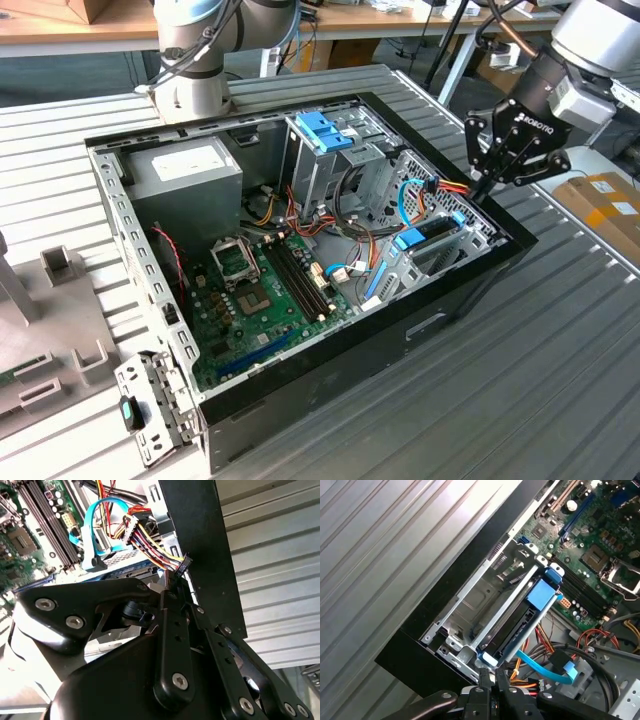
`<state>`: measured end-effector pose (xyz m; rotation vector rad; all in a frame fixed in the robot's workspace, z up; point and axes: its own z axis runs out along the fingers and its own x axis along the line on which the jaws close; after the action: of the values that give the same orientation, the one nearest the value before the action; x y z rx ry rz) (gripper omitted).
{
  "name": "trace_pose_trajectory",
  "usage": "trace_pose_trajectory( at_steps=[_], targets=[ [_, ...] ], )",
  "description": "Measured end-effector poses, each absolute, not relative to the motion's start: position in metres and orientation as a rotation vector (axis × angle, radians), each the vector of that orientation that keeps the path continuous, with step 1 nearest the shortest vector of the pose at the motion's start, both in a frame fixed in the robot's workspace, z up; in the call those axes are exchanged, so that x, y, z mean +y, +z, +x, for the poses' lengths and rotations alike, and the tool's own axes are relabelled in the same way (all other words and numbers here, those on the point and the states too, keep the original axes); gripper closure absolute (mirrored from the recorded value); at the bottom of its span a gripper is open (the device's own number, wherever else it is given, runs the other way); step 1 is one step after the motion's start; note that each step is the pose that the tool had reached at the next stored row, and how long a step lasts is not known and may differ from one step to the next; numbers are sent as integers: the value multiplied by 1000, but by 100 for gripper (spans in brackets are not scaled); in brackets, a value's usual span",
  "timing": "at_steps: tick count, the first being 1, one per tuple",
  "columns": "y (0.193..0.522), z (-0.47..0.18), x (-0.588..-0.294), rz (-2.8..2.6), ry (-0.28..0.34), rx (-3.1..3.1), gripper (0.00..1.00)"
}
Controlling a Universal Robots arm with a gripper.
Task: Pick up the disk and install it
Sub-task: 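Insert the first disk wire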
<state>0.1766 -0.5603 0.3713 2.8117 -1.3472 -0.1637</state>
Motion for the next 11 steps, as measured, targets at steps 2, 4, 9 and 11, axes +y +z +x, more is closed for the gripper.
trace_pose_trajectory(
  at_steps=[2, 4, 9, 11],
  targets=[
    [371, 175, -560, 2793, -164, -1389, 84],
    [371, 174, -560, 2771, -165, -1437, 84],
    [371, 169, -560, 2732, -167, -1518, 84],
    [371, 167, -560, 2721, -167, -1540, 84]
  ],
)
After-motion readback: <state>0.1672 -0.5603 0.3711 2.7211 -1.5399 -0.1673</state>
